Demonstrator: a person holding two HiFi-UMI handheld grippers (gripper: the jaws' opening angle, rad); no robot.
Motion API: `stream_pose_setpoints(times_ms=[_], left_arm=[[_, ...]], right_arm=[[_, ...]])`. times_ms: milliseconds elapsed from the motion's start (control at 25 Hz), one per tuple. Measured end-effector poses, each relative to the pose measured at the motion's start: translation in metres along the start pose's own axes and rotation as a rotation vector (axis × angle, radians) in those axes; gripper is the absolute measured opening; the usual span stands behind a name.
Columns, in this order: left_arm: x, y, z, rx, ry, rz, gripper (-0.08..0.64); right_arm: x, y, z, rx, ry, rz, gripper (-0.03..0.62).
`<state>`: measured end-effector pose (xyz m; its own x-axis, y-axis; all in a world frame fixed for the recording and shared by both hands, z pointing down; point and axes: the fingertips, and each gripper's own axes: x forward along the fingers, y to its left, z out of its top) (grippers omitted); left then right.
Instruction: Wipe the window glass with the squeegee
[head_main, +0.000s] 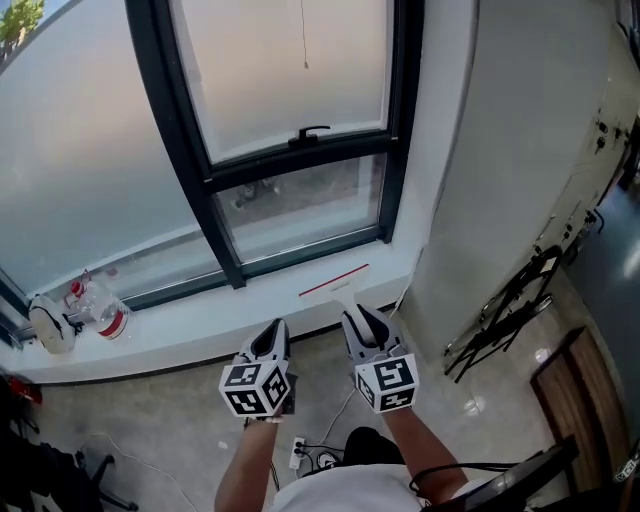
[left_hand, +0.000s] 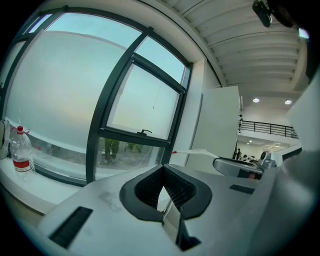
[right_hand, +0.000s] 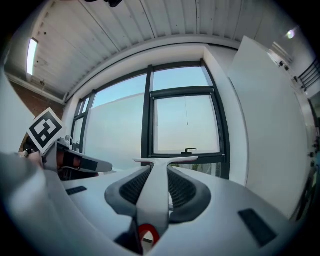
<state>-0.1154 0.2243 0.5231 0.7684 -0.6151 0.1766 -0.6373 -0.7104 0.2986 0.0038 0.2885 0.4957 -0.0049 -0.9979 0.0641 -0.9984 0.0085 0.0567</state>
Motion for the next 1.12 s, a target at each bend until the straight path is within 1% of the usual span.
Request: stream_pose_setpoints(times_ms=[80,200,360,520,680,840,1000,1120], left_arm=[[0.013,0.007,0.017,0.003,-0.012,-0.020,0.000],[0.038,0.014,0.044,0.010,-0.033,-0.030,0.000],[0.080,0.017,0.076,0.031,-0.085,-0.031,0.000],[0.128,0.037,0.108,0.032,-0.109,-0.028,0.000],[0.168,0.054,0.156,0.084,-0.143,-0.035,0.000],[0.208,0.067,0.214,0.135,-0.171,-0.025,0.000],[0.239,0.066,0.253,0.145,-0.238,0.002,0.000],[0.259,0.064,0.276,0.159,-0.255,0.008,0.000]], right_arm=[[0.019,0.001,0.013,-0.025,-0.017,-0.002,0.084],[0.051,-0.005,0.033,-0.044,-0.043,-0.003,0.084],[0.089,-0.031,0.055,-0.044,-0.096,-0.012,0.084],[0.142,-0.055,0.080,-0.049,-0.148,-0.012,0.084],[0.199,-0.070,0.118,-0.079,-0.215,0.007,0.084],[0.257,-0.082,0.169,-0.095,-0.291,0.038,0.084],[0.287,-0.106,0.202,-0.121,-0.350,0.068,0.084],[0.298,-0.125,0.219,-0.133,-0.379,0.062,0.084]])
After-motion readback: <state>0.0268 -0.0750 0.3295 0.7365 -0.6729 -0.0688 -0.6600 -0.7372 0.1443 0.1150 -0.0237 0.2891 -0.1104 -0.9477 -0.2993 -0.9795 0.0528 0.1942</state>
